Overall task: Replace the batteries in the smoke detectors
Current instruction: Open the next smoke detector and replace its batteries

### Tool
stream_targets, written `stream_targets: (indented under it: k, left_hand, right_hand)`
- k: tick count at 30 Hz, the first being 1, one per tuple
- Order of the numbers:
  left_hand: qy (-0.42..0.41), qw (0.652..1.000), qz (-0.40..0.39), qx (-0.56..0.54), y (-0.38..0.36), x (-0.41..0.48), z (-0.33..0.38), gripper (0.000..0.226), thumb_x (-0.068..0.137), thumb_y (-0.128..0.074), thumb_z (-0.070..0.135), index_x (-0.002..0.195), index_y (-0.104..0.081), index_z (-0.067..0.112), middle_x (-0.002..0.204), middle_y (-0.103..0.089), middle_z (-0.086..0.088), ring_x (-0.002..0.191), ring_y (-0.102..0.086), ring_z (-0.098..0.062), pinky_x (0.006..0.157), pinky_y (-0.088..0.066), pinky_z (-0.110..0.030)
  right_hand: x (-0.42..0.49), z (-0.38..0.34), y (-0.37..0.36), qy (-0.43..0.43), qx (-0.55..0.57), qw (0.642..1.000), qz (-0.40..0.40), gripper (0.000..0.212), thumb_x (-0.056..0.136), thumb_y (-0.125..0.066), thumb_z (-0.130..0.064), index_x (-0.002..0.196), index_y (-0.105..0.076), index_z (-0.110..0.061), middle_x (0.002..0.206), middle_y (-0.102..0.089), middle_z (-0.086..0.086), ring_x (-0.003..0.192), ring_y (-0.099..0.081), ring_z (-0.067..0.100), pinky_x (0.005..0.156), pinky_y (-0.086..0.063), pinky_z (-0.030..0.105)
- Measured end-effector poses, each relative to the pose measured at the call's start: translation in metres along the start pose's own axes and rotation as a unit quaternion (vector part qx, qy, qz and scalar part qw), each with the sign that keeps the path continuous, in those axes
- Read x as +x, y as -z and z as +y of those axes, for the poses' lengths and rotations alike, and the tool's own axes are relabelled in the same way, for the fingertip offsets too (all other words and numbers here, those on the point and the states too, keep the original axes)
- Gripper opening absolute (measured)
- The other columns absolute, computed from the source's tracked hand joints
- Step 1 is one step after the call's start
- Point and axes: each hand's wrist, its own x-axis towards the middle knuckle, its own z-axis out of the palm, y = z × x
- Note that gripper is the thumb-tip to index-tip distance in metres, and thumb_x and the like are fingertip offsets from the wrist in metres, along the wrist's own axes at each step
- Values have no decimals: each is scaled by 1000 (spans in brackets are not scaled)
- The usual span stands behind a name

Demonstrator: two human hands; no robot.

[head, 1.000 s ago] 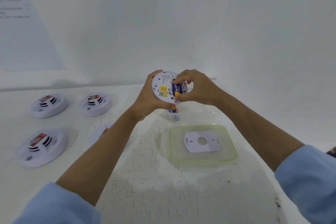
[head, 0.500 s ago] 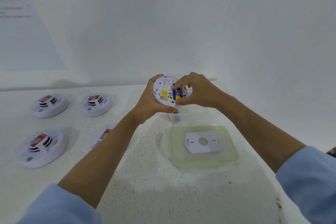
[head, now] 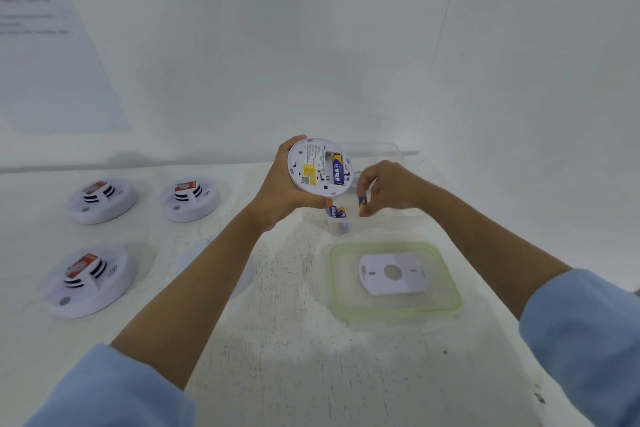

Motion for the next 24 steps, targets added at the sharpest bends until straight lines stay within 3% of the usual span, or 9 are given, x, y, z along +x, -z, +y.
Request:
stream_targets:
  k: [3, 6, 9, 12, 15, 16, 18, 21, 24]
  left_hand:
    - [-2, 1000, -2, 7, -2, 0, -1, 99, 45, -80, 6, 129, -30, 22, 122, -46, 7, 111, -50, -5, 83, -50, -14]
    - [0, 1000, 1, 15, -2, 0, -2, 100, 46, -80, 8, 130, -30, 22, 123, -46, 6, 112, -49, -6, 85, -50, -15]
    - [2, 1000, 0, 20, -3, 0, -5, 100, 46, -80, 8, 131, -30, 20, 120, -46, 11, 110, -50, -3, 83, -49, -13]
    - [2, 1000, 0, 20, -3, 0, -6, 102, 46, -80, 7, 134, -29, 16, 119, -46, 12, 110, -50, -2, 82, -49, -12]
    - [1, 1000, 2, 15, -4, 1, -6, 101, 46, -80, 7, 133, -29, 16, 120, -46, 10, 110, -50, -3, 83, -49, -12]
    - [2, 1000, 1, 13, -3, 1, -6, 101, 46, -80, 7, 133, -30, 18, 120, -46, 10, 111, -50, -4, 83, -49, -13]
    - [3, 1000, 1, 7, -2, 1, -6, 101, 45, -81, 6, 131, -30, 20, 121, -46, 8, 111, -50, -4, 81, -50, -14]
    - [-3, 1000, 7, -1, -2, 4, -6, 102, 44, -81, 3, 132, -30, 17, 124, -45, 2, 109, -50, -2, 78, -49, -13]
    - [-2, 1000, 19, -13, -6, 6, -7, 103, 44, -80, 2, 133, -30, 15, 122, -46, 5, 106, -52, 2, 78, -50, -14]
  right_hand:
    - [5, -3, -15, 10, -28, 999, -21, 10, 73, -72, -2, 81, -67, -6, 53, -51, -16, 45, -45, -20, 51, -33, 6]
    - [7, -5, -20, 17, -44, 999, -22, 7, 77, -69, -4, 84, -69, -1, 42, -46, -16, 45, -48, -13, 47, -35, 4]
    - [13, -3, -22, 7, -64, 997, -31, 6, 77, -66, -4, 82, -71, -4, 58, -49, -11, 54, -46, 3, 52, -34, 7]
    - [19, 1, -25, -10, -74, 996, -46, 13, 78, -61, -3, 74, -68, -13, 71, -59, 1, 69, -52, 16, 63, -44, 20]
    - [17, 3, -18, -2, -19, 998, -59, 8, 77, -66, -2, 78, -71, -8, 73, -62, -1, 67, -55, 12, 69, -47, 23]
    - [16, 3, -12, -2, 14, 999, -43, 8, 78, -66, -1, 83, -71, -5, 72, -62, -4, 62, -55, 7, 65, -48, 19]
    - [16, 1, 0, -14, 97, 993, 59, 13, 81, -60, 4, 89, -69, -3, 72, -60, -4, 55, -54, 3, 56, -45, 13]
    - [15, -11, 10, -2, 175, 953, 246, 21, 84, -49, 4, 89, -64, -8, 72, -53, -6, 65, -50, 11, 64, -43, 20]
    - [9, -31, 3, 44, 125, 967, 217, 10, 86, -55, -10, 93, -63, -11, 72, -47, -9, 65, -44, 7, 61, -35, 17]
